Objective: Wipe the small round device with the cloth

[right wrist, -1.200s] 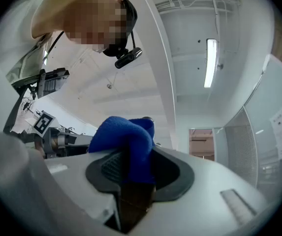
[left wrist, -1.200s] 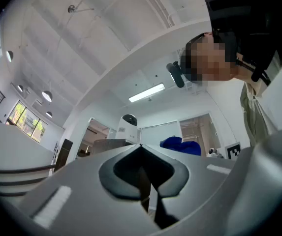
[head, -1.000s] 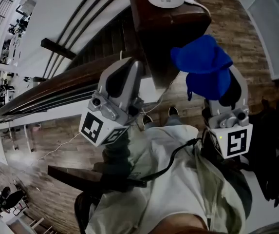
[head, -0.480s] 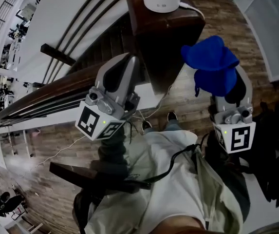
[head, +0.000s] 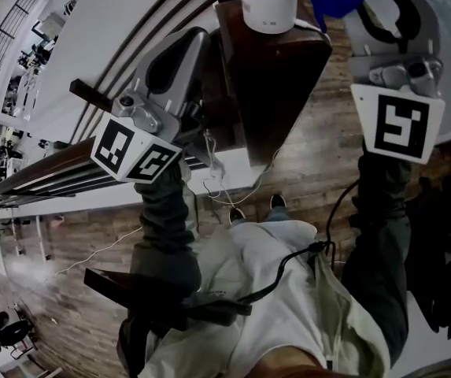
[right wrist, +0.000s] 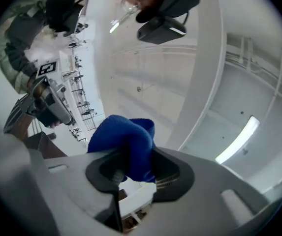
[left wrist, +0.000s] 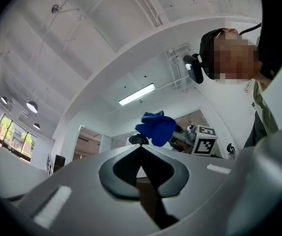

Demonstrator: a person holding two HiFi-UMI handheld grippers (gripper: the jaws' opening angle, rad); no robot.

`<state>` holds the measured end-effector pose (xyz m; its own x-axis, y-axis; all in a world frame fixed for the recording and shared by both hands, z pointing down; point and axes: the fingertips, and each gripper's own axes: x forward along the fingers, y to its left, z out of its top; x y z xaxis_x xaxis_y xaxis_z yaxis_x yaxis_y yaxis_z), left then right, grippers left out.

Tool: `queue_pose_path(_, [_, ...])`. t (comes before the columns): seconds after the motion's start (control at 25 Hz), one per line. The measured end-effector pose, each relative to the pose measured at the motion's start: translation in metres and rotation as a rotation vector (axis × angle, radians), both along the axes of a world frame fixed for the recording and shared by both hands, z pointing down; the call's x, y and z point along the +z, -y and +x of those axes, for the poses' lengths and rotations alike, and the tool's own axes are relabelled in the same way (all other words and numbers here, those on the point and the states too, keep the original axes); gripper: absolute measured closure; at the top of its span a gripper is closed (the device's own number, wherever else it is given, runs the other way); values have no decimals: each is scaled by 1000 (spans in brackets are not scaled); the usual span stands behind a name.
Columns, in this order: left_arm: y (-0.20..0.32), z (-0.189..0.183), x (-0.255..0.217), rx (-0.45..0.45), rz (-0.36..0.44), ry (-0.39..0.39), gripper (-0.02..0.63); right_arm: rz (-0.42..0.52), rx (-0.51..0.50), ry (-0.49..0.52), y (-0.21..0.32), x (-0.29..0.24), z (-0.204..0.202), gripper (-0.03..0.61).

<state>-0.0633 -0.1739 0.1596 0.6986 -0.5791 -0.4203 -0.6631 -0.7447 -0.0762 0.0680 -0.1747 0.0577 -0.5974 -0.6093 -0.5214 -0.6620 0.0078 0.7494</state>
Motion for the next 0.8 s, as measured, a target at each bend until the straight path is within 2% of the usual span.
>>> queue_pose_path(0.2, [-4,17,-2,46,15,23,612,-19,100,-184,27,22,-31,449])
queue_pose_path(0.4, [-3,16,-5,48,22,31,612,-48,106,-222,8,58,-31,449])
queue_pose_path(0.48, [0,13,-6,42,26,26,612,-68,89,-264,0,75,-36,449])
queue_pose_path(0.6, [4,14,-6,42,26,22,612,-178,16,-347,-9,109,-44,449])
queue_pose_path(0.68, [6,16,-6,43,24,19,612,-189,6,-404,-13,122,-47,449])
queue_pose_path(0.72, [7,17,-6,46,21,19,612,-169,5,-405,-15,119,-47,449])
queue_pose_path(0.8, [8,21,-3,54,15,22,612,-109,-10,-324,-17,90,-38,449])
